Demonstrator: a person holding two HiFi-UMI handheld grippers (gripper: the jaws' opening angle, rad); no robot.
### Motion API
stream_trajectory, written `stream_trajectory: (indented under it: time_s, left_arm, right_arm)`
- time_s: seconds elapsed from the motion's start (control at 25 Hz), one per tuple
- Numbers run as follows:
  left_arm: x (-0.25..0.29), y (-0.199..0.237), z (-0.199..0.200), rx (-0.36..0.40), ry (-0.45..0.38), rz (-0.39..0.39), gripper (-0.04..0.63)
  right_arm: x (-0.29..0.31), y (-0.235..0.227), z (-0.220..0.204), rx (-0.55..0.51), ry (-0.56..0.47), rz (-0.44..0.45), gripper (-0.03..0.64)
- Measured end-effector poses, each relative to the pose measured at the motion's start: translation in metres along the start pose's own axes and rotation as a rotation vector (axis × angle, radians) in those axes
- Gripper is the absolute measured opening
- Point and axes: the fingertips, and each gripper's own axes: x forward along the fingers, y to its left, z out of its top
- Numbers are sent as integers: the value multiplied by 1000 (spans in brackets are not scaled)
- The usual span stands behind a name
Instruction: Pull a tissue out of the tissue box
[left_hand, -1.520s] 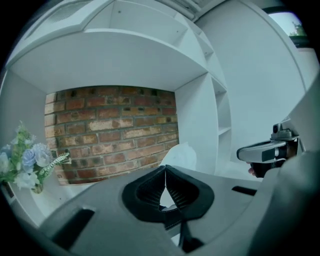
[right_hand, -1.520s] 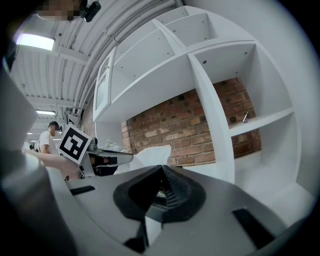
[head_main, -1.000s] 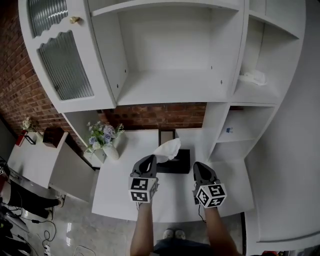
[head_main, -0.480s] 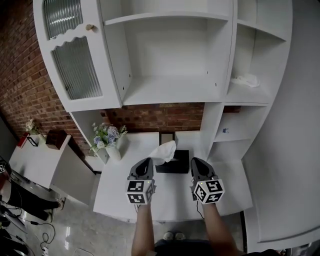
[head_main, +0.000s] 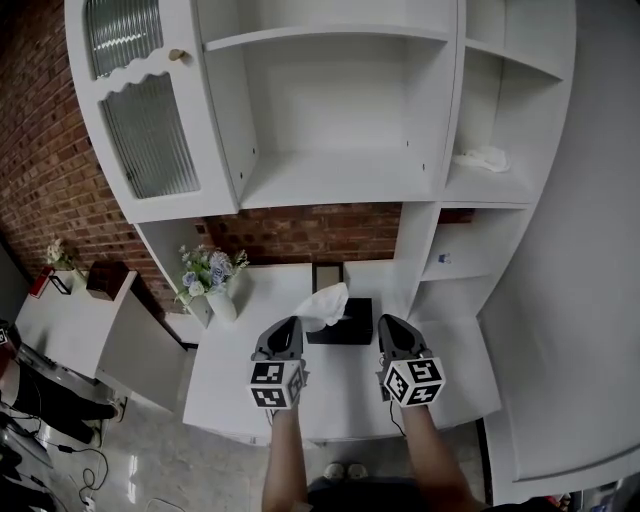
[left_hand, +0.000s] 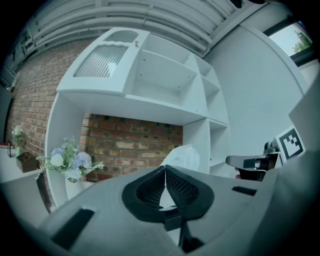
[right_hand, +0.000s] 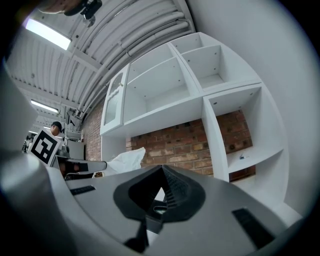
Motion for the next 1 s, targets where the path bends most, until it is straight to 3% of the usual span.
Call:
stream_trajectory:
  time_s: [1.0]
  left_arm:
    - [5,0,-20,-9,33,-41,11]
  right_arm:
    - [4,3,-14,-5,29,-19,-2]
